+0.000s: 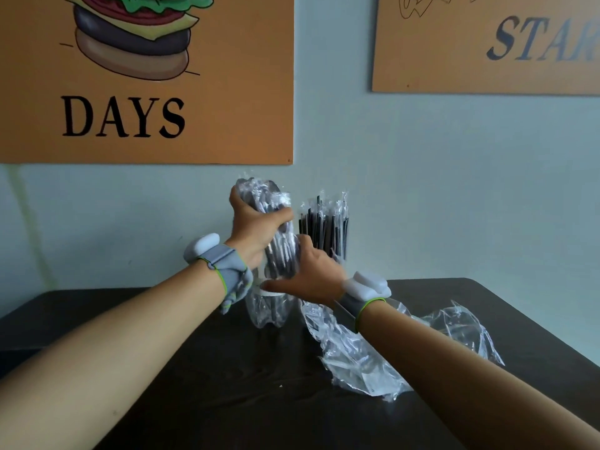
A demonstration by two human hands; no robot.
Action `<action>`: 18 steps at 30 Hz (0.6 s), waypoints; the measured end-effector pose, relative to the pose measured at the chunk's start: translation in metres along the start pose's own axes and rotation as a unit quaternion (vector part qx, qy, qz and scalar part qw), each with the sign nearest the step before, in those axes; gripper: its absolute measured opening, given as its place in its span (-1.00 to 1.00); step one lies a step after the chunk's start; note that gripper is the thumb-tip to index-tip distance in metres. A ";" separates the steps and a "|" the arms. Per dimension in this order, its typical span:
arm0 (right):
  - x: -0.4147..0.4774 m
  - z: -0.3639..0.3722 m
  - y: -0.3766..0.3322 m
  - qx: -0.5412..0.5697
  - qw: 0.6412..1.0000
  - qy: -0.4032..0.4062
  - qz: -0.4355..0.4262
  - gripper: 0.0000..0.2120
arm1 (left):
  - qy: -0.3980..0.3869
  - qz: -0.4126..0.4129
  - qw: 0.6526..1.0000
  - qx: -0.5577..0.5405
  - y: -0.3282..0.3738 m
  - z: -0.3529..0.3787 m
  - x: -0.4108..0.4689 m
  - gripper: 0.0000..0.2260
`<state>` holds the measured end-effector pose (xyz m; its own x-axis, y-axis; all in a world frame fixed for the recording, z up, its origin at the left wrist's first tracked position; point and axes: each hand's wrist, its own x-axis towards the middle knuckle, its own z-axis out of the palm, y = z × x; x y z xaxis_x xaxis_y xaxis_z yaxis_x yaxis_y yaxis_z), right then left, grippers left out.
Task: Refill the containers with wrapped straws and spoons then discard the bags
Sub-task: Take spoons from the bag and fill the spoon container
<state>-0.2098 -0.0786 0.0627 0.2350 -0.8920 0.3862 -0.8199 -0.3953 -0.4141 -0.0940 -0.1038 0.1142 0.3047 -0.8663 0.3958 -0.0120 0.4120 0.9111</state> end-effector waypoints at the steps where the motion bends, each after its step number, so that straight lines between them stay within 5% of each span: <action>1: -0.001 0.000 0.005 -0.021 0.999 -0.033 -0.001 -0.07 | 0.013 0.011 1.000 -0.007 0.003 -0.004 0.008 -0.18; 4: -0.006 0.005 0.018 -0.084 0.988 -0.125 0.019 -0.12 | 0.056 0.057 0.997 0.002 0.013 -0.016 0.032 -0.22; 7: -0.012 0.016 0.021 -0.034 0.979 -0.199 -0.021 -0.47 | 0.079 0.095 0.992 0.034 0.020 -0.020 0.049 -0.19; 9: -0.012 0.021 0.018 0.036 0.983 -0.168 -0.066 -0.70 | 0.084 0.114 0.989 0.044 0.019 -0.017 0.055 -0.17; 11: -0.007 0.022 0.015 0.066 0.993 -0.053 -0.079 -0.79 | 0.081 0.121 0.988 0.048 0.014 -0.012 0.059 -0.16; 14: 0.007 0.021 0.011 0.034 0.995 0.054 -0.074 -0.72 | 0.060 0.121 0.989 0.064 -0.002 -0.004 0.061 -0.15; 18: 0.030 0.023 0.011 -0.054 0.995 -0.020 -0.079 -0.51 | 0.049 0.145 0.985 0.084 -0.024 0.004 0.062 -0.15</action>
<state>-0.2000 -0.1146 0.0501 0.3846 -0.8294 0.4052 -0.8218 -0.5075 -0.2589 -0.0784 -0.1683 0.1171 0.3557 -0.6847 0.6362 -0.2663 0.5783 0.7712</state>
